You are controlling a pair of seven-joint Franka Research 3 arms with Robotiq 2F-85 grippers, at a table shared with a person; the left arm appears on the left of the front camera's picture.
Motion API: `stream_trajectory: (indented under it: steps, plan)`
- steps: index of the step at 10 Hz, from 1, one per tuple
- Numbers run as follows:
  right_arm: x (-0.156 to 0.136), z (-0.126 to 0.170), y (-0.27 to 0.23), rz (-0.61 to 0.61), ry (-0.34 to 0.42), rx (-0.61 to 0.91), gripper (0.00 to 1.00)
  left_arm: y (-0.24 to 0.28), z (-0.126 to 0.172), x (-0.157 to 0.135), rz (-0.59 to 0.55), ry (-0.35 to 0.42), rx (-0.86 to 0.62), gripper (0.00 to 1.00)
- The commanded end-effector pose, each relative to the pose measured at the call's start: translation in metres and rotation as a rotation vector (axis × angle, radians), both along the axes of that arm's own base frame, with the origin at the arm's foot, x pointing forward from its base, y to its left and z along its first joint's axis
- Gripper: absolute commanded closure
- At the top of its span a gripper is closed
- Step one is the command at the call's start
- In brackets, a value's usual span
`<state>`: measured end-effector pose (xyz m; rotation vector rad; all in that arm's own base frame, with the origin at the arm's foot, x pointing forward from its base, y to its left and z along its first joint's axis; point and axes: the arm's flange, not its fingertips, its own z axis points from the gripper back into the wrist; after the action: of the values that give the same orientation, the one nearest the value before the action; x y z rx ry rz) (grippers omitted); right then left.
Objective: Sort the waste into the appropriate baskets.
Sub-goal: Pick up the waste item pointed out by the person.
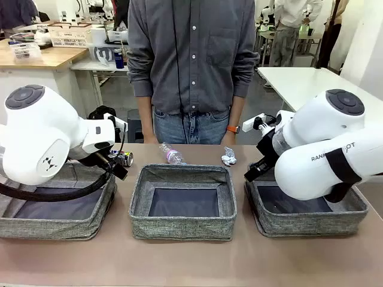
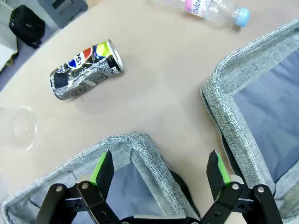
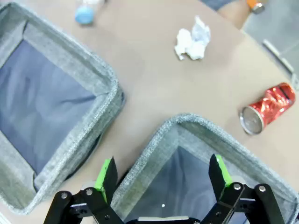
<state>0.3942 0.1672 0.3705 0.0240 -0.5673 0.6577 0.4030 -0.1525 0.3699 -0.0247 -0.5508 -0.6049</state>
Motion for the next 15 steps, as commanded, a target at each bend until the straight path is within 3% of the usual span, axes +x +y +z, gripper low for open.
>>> stream_trajectory:
  steps: [1, 10, 11, 12, 13, 14, 15]
  plan:
    - [0.0, 0.0, 0.0, 0.0, 0.0, 0.0, 0.0, 0.0, 0.0, 0.0, 0.0, 0.0, 0.0, 0.0]
    - [0.0, 0.0, 0.0, 0.001, 0.0, -0.001, 0.0, -0.001, 0.0, 0.0, -0.001, 0.0, 0.001, 0.0]
    - [-0.013, 0.044, -0.011, -0.077, 0.025, 0.031, 0.0, 0.005, 0.052, -0.028, -0.037, 0.034, 0.031, 0.0]
    - [-0.044, 0.088, -0.021, -0.097, -0.009, -0.014, 0.0, 0.01, 0.107, -0.066, -0.1, -0.061, 0.004, 0.0]
    - [-0.08, 0.126, -0.027, -0.034, -0.058, 0.023, 0.0, 0.023, 0.148, -0.1, -0.097, -0.181, -0.006, 0.0]
    - [-0.118, 0.149, -0.029, -0.004, -0.127, 0.013, 0.0, 0.035, 0.173, -0.128, -0.117, -0.253, -0.018, 0.0]
    - [-0.141, 0.152, -0.03, -0.02, -0.196, -0.025, 0.0, 0.04, 0.175, -0.139, -0.083, -0.264, -0.015, 0.0]
